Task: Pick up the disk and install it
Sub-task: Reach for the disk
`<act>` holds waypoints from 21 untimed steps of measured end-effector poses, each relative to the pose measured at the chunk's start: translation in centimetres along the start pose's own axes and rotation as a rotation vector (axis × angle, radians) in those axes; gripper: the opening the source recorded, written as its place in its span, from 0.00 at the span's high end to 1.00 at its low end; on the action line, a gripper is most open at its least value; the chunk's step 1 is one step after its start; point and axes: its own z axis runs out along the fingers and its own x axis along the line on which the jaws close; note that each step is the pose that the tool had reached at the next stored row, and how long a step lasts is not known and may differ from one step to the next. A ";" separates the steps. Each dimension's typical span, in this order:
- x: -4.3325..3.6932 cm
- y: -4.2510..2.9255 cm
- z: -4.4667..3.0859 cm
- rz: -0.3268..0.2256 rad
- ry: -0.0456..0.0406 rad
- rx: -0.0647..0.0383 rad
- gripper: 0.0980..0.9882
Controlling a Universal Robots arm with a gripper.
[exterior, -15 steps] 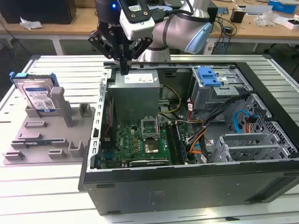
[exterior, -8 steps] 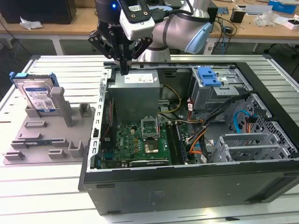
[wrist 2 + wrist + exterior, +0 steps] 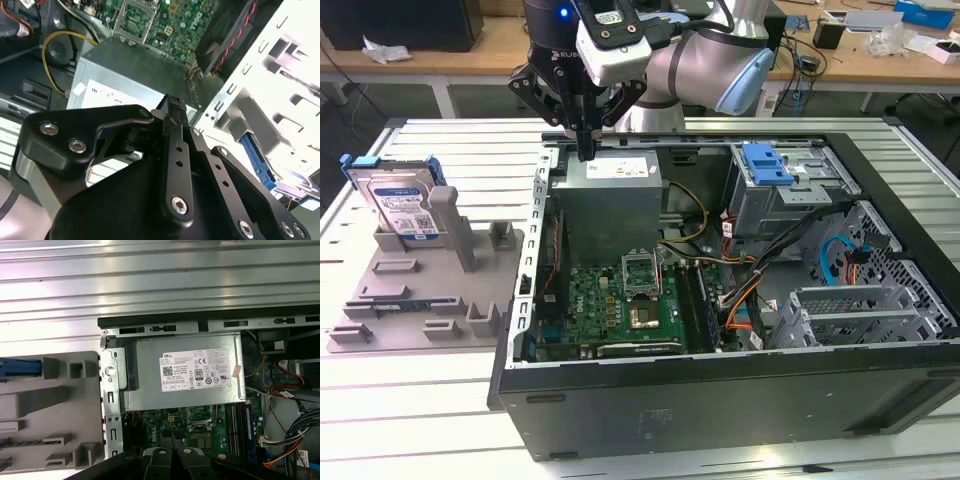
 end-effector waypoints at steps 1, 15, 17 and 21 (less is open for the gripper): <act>0.46 0.45 0.01 0.000 -0.0001 0.000 0.99; 8.15 3.42 0.03 0.000 -0.0001 0.000 0.99; 9.11 3.59 0.04 0.000 -0.0001 0.000 0.99; 11.26 3.90 0.05 0.000 0.0000 0.000 0.99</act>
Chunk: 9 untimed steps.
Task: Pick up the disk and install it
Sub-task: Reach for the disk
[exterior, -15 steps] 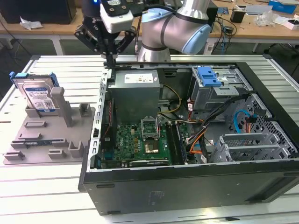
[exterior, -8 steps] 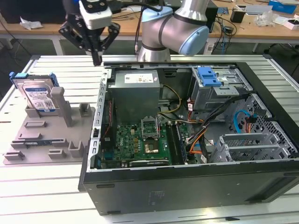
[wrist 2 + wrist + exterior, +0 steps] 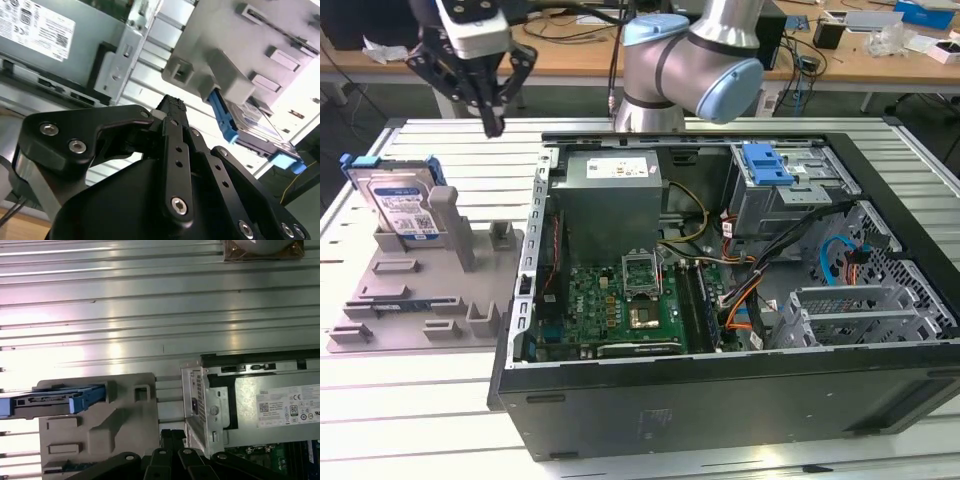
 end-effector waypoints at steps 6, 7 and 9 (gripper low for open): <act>3.80 0.44 0.06 0.000 0.0003 0.000 0.99; 4.27 0.49 0.08 0.000 0.0003 0.000 0.99; 5.84 0.66 0.12 0.000 0.0007 0.000 0.99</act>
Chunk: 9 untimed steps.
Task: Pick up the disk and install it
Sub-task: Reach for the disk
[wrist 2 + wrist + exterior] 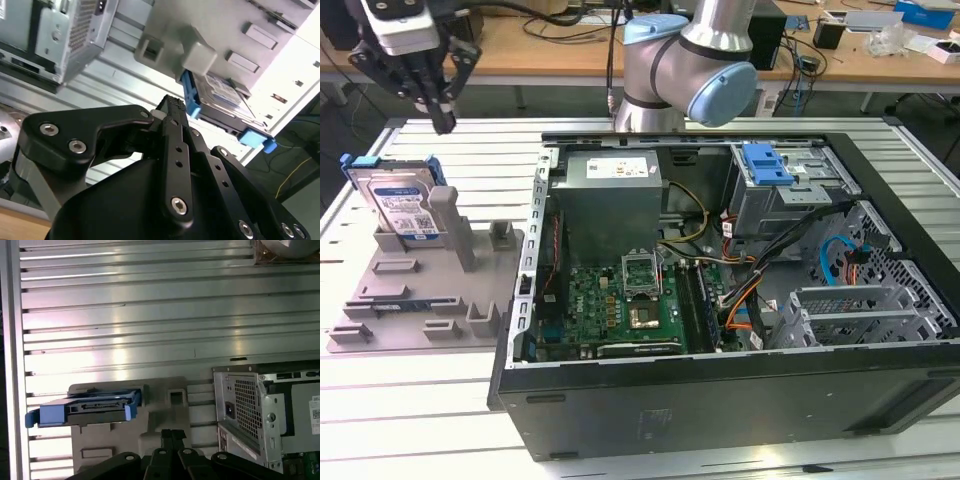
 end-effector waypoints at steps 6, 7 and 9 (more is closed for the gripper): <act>2.87 0.34 0.04 0.000 0.0039 0.000 0.99; 2.88 0.34 0.04 0.000 0.0042 0.000 0.99; 2.87 0.34 0.04 0.000 0.0051 0.000 0.99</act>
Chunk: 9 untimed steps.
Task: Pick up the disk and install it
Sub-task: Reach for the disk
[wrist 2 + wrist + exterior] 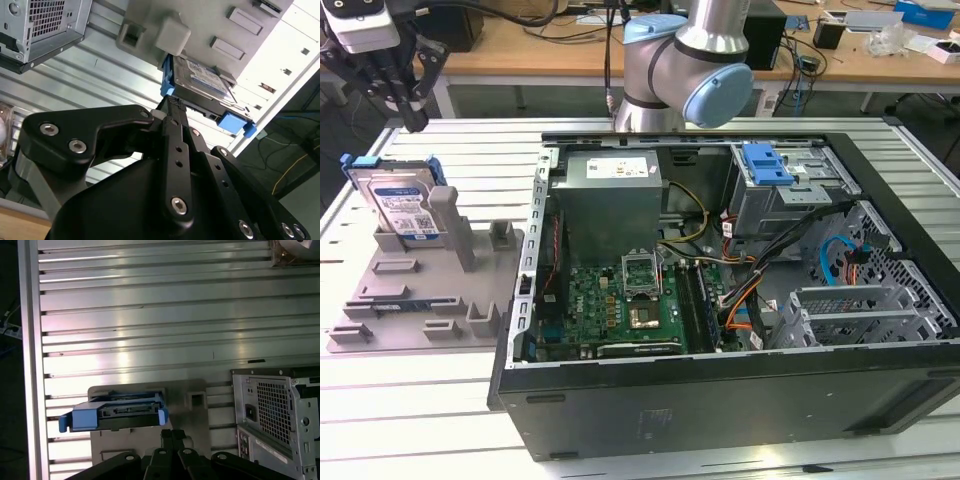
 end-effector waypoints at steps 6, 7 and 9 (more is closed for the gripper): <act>0.00 0.00 0.00 -0.001 0.0021 0.000 0.99; 0.00 0.00 0.00 -0.001 0.0026 0.000 0.99; 0.00 0.00 0.00 -0.001 0.0034 0.000 0.99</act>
